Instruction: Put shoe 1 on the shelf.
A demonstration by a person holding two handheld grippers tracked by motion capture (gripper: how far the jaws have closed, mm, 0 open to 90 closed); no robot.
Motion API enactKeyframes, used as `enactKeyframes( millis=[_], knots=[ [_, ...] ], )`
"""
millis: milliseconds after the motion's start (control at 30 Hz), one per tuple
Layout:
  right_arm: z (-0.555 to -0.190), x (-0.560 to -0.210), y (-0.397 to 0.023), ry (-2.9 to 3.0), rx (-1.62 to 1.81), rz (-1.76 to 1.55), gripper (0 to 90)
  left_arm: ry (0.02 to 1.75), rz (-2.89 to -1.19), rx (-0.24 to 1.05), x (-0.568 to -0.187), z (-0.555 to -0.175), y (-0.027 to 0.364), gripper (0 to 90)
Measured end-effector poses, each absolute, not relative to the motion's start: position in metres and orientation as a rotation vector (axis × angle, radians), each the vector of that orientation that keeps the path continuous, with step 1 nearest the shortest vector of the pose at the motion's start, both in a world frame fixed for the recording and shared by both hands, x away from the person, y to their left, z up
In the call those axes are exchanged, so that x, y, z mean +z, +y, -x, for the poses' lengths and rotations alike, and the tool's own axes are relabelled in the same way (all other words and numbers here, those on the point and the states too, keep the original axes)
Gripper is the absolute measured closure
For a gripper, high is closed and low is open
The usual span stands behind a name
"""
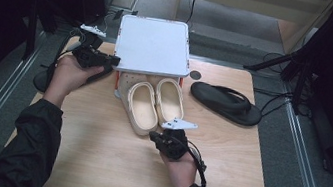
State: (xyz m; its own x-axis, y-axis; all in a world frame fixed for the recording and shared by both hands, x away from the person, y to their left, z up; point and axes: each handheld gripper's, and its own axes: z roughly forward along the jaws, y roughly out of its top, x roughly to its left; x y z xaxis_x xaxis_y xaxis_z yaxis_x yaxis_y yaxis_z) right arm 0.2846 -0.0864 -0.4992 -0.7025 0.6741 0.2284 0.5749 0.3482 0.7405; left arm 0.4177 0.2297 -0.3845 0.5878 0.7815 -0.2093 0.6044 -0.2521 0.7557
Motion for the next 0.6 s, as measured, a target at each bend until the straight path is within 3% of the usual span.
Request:
enactKeyframes(
  millis=[600],
  knots=[
    [-0.304,-0.516,-0.068,2.53,1.228,-1.182,90.0,1.106,-1.965,0.264,-0.384,-0.418,0.229,90.0]
  ],
)
